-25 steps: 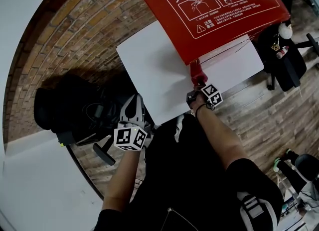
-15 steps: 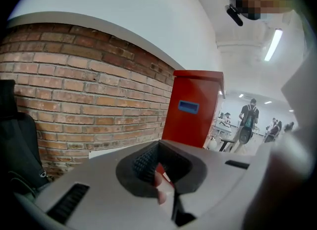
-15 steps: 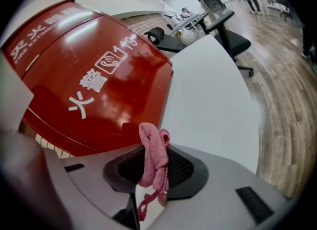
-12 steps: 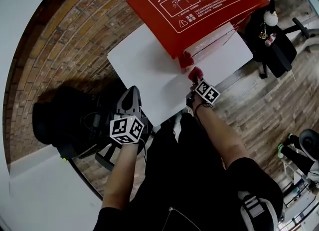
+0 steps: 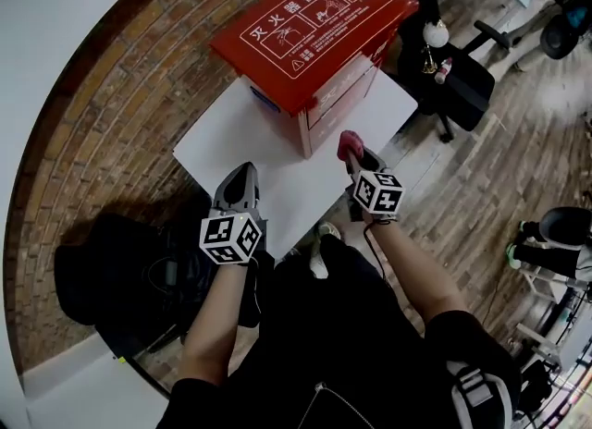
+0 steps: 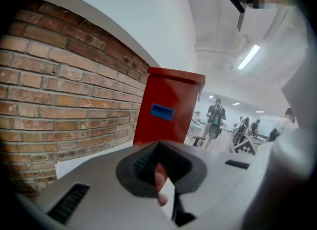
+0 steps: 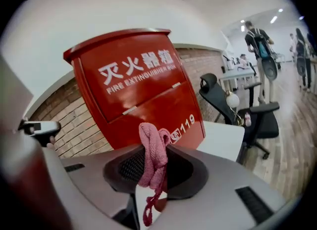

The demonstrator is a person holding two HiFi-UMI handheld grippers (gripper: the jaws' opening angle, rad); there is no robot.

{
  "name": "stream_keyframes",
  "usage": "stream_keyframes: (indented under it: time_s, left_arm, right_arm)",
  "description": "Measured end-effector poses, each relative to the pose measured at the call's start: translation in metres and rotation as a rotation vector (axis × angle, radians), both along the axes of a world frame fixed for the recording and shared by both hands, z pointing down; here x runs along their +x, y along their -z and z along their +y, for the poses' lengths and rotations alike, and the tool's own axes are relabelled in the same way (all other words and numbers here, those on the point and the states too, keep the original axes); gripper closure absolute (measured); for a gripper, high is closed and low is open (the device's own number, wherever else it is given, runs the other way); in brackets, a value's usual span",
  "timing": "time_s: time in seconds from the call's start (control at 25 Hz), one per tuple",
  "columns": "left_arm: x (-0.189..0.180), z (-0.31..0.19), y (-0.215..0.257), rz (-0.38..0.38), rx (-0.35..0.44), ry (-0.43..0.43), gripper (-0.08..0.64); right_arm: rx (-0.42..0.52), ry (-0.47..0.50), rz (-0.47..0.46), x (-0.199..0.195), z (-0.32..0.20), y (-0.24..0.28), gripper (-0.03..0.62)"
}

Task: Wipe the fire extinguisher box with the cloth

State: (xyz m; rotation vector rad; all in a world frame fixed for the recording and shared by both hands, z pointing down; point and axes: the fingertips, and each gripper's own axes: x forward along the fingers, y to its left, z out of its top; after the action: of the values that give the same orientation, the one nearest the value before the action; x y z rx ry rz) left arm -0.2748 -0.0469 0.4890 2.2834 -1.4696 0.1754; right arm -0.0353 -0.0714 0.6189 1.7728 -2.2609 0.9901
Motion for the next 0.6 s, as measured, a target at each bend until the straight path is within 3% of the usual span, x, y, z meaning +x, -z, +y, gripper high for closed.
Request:
stream_keyframes:
  time_s: [0.24, 0.6]
  left_arm:
    - [0.022, -0.001, 0.036, 0.054, 0.042, -0.102, 0.538]
    - [0.037, 0.034, 0.095, 0.05, 0.157, -0.215, 0.538]
  right_arm:
    - [0.19, 0.065, 0.122, -0.006, 0.026, 0.111, 0.482]
    - [0.413, 0.122, 0.269, -0.029, 0.095, 0.233, 0.482]
